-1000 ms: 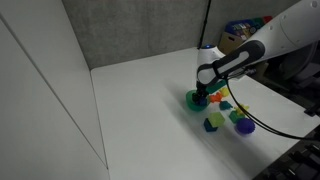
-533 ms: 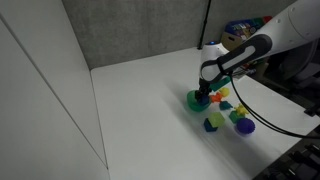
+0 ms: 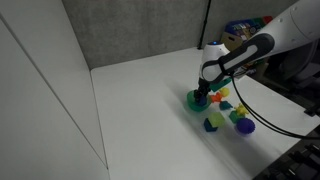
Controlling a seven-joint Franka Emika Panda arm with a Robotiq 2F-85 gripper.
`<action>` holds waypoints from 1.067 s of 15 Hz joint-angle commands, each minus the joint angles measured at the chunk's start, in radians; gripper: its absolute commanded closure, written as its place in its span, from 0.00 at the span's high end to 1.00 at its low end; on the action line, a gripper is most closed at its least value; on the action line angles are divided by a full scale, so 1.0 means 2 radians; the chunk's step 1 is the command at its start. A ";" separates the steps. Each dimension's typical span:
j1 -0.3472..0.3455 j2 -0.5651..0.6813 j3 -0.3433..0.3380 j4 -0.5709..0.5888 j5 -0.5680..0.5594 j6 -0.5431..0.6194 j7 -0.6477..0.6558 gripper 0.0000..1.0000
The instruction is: Remove the blue block from the stack and put it in the green bowl
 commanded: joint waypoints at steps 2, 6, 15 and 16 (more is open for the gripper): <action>-0.024 -0.034 0.022 -0.032 0.013 0.009 -0.032 1.00; -0.033 -0.076 0.030 -0.049 0.017 0.002 -0.041 1.00; -0.036 -0.204 0.012 -0.116 0.015 -0.060 -0.032 1.00; -0.037 -0.219 0.011 -0.127 0.015 -0.065 -0.033 1.00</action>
